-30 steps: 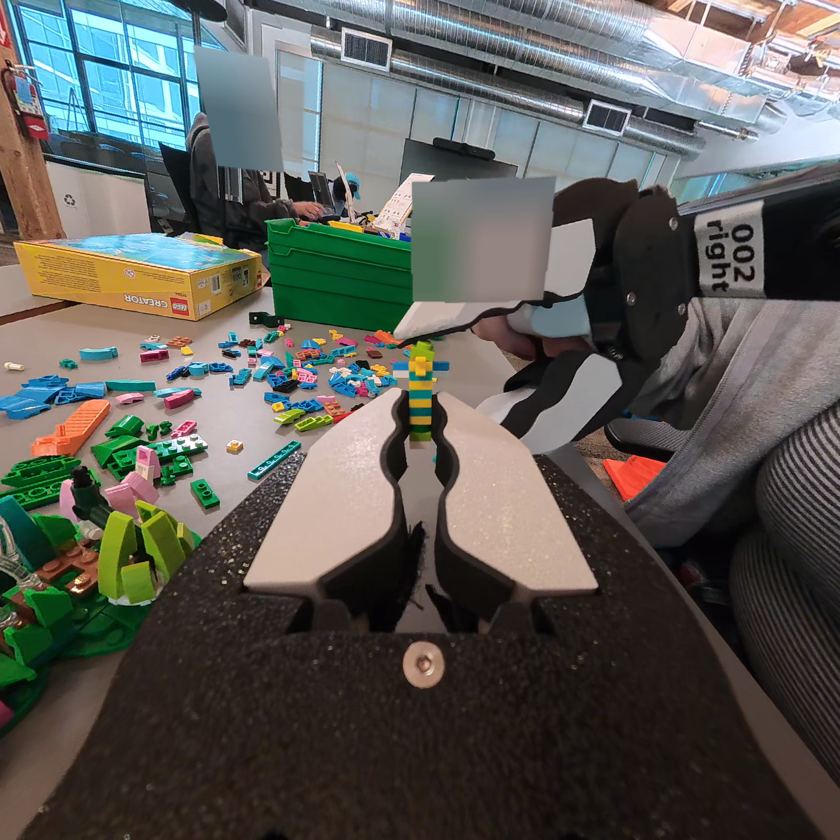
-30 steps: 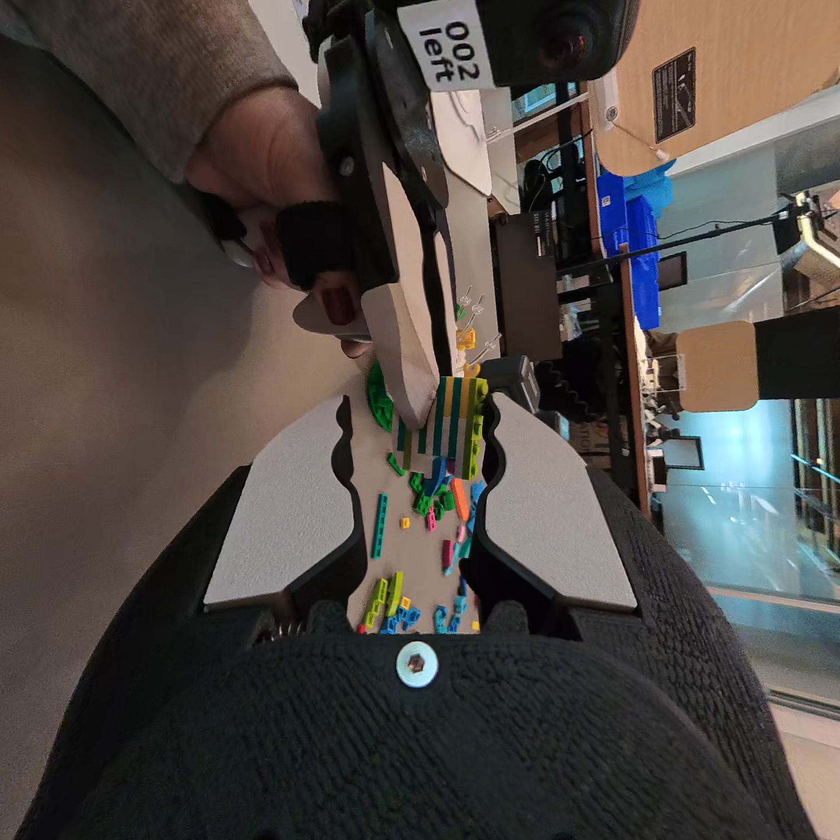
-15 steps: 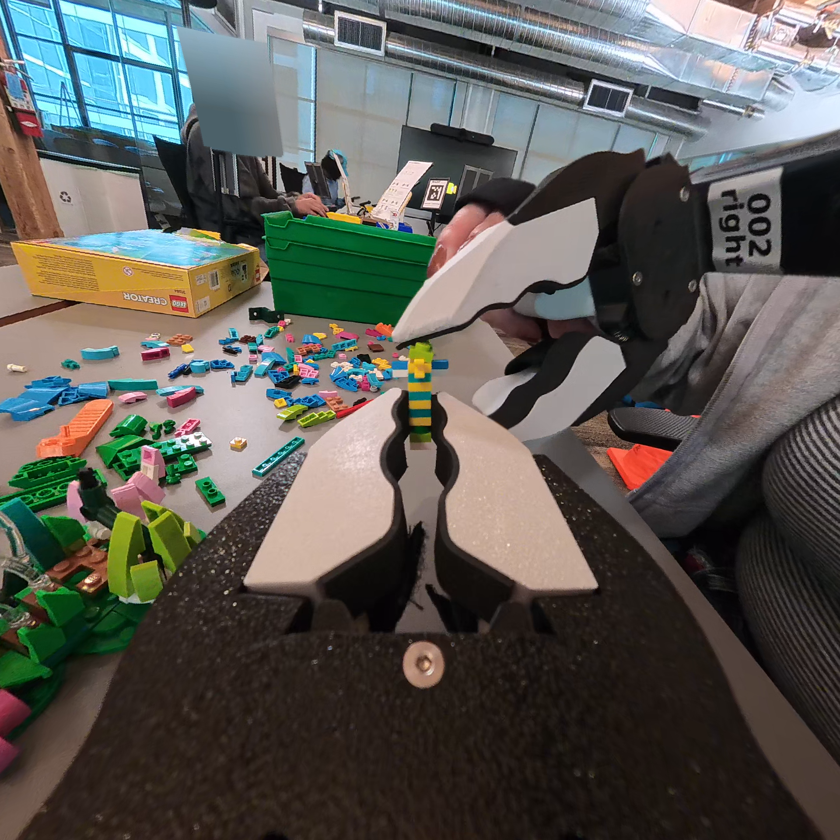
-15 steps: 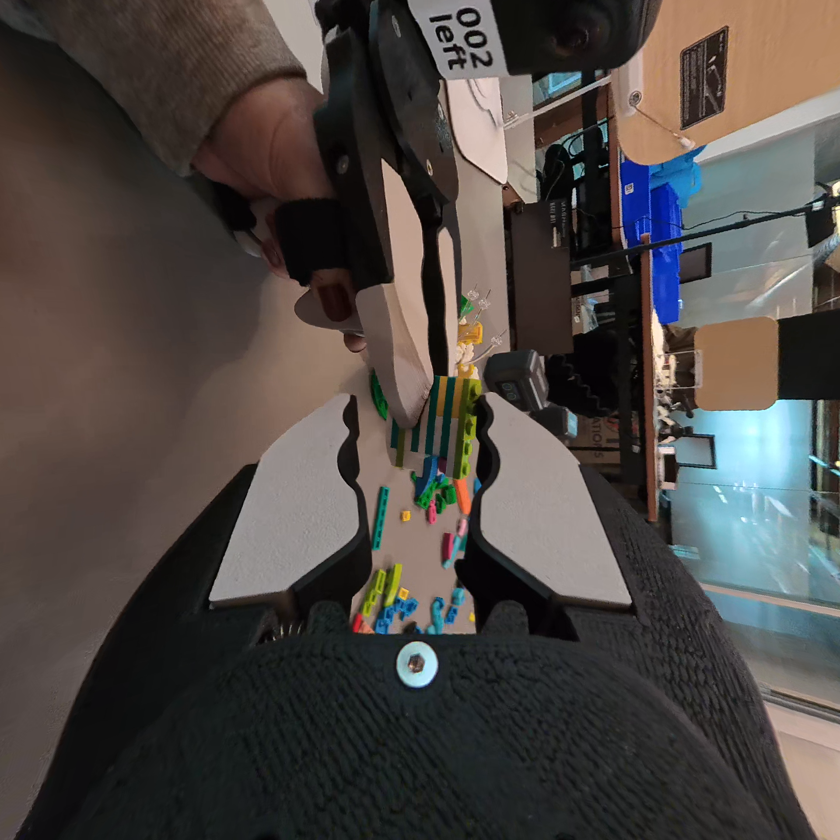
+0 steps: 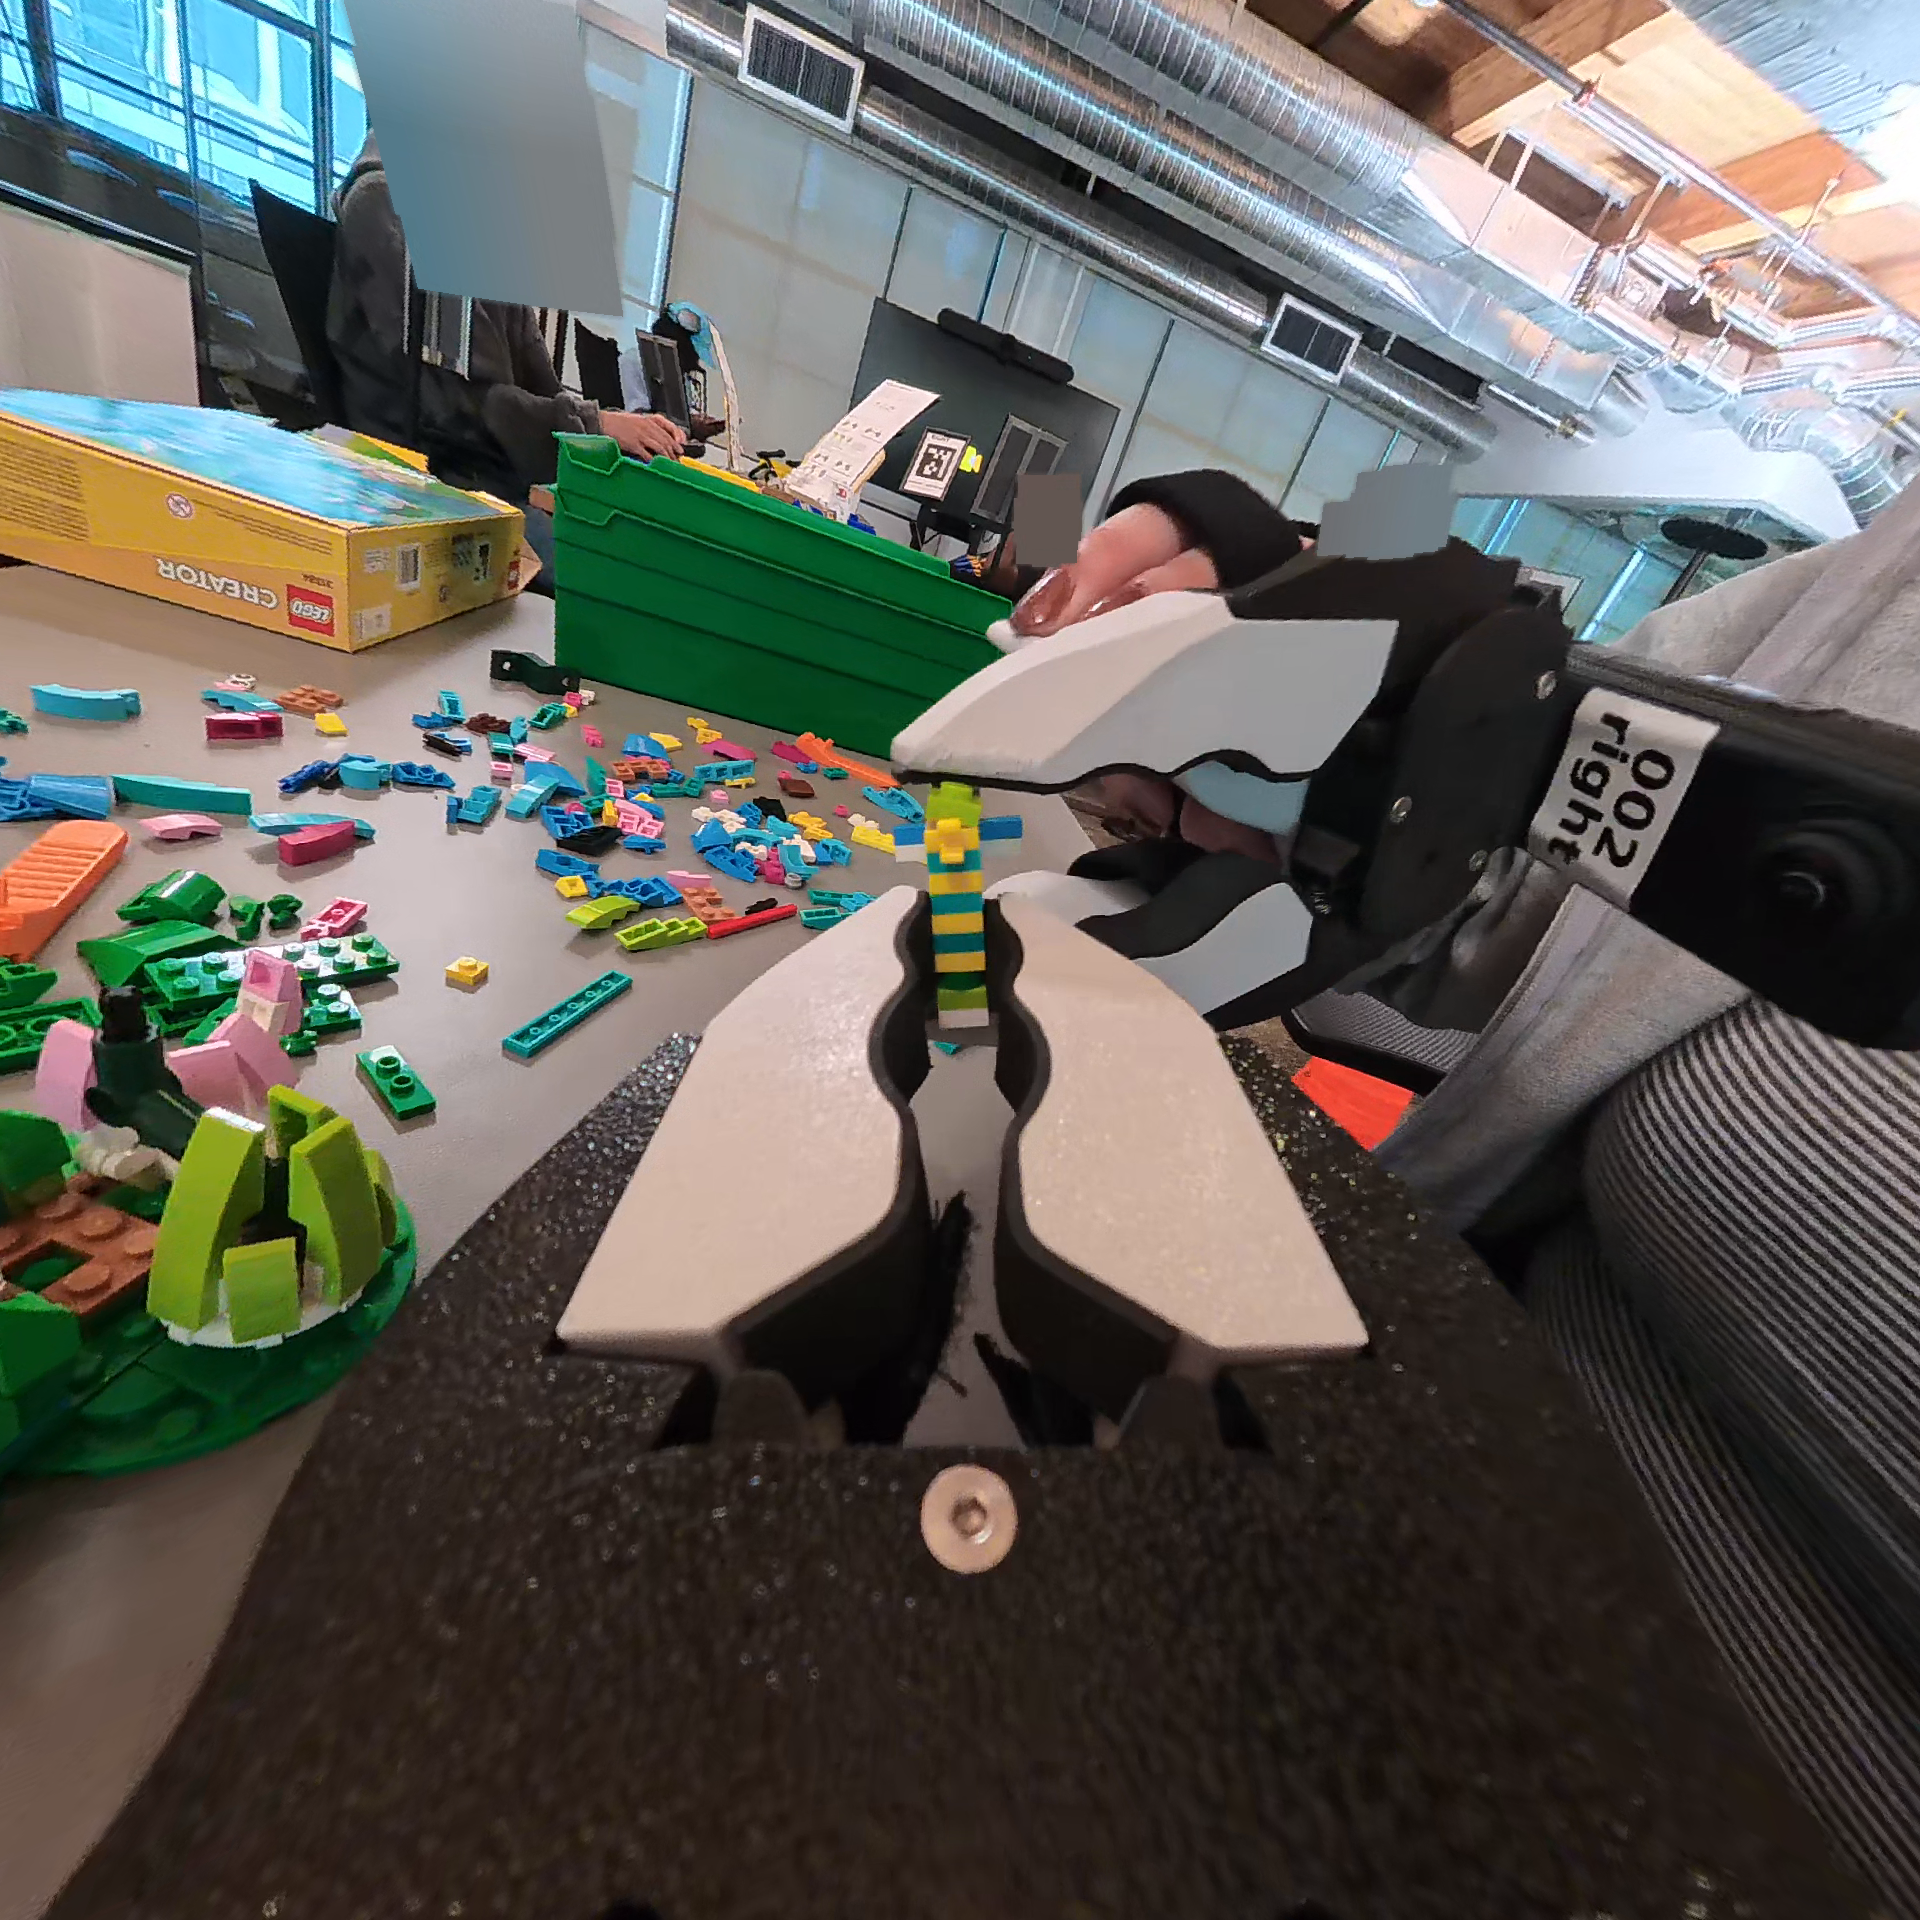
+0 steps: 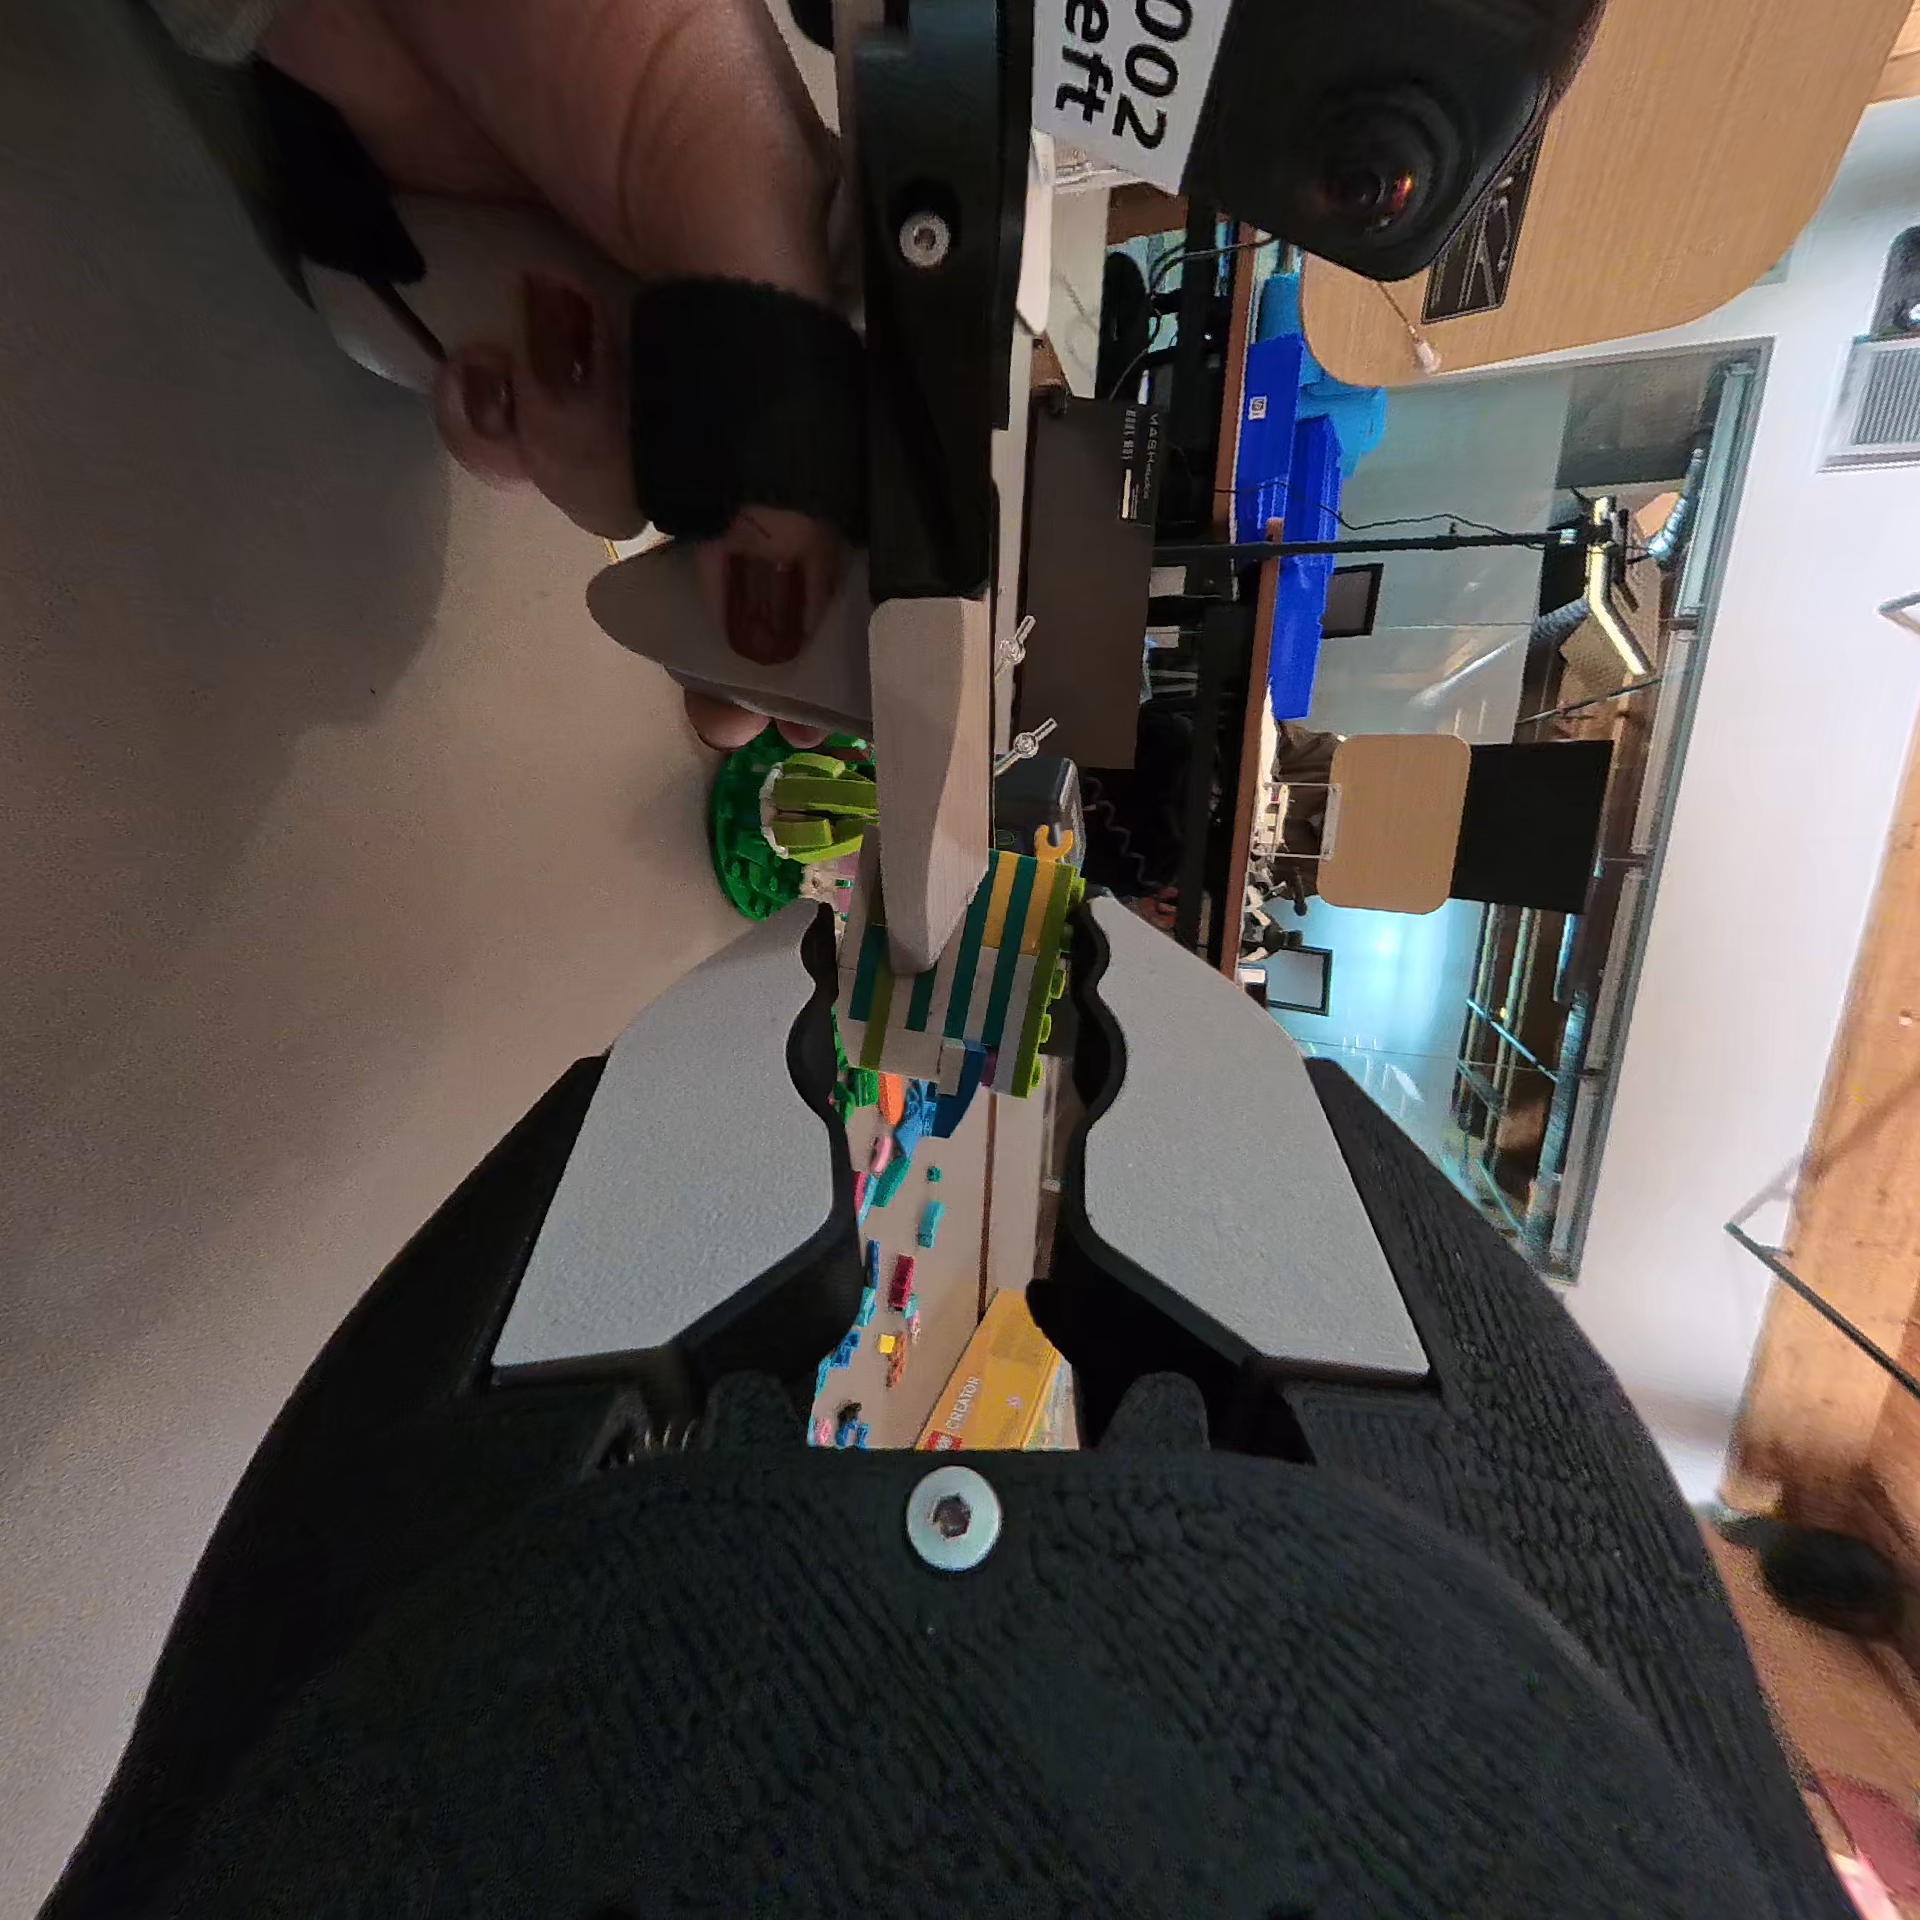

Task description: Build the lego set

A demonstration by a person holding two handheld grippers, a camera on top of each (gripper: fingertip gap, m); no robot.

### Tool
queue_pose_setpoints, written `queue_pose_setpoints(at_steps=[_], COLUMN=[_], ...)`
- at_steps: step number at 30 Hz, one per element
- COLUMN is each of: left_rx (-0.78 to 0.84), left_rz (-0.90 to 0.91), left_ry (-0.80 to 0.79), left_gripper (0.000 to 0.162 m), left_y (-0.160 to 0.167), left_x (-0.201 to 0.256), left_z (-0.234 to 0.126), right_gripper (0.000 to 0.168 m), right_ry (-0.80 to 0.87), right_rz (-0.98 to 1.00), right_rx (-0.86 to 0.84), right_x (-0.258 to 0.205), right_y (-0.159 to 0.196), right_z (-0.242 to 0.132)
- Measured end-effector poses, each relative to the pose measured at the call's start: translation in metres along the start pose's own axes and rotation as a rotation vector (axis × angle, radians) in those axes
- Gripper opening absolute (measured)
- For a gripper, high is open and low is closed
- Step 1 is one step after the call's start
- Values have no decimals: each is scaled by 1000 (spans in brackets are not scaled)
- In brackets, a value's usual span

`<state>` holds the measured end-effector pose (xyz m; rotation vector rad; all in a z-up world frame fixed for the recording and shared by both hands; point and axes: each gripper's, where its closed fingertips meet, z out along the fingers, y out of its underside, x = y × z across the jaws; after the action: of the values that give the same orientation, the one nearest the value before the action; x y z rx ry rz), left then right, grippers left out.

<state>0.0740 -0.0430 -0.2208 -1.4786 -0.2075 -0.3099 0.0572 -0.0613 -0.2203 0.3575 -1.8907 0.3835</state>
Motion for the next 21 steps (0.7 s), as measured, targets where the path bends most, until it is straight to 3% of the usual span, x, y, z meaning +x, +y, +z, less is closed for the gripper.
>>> queue_pose_setpoints(at_steps=[13,21], left_rx=[-43,-43], left_rz=[95,78], left_ry=[-55,-66], left_gripper=[8,7], left_y=[5,5], left_x=[0,-3], left_z=[4,4], right_gripper=[40,39], right_ry=[-131,-13], right_rz=[24,-62], right_rx=[-1,-10], right_x=[-5,-3], right_y=[2,3], right_z=[-4,-2])
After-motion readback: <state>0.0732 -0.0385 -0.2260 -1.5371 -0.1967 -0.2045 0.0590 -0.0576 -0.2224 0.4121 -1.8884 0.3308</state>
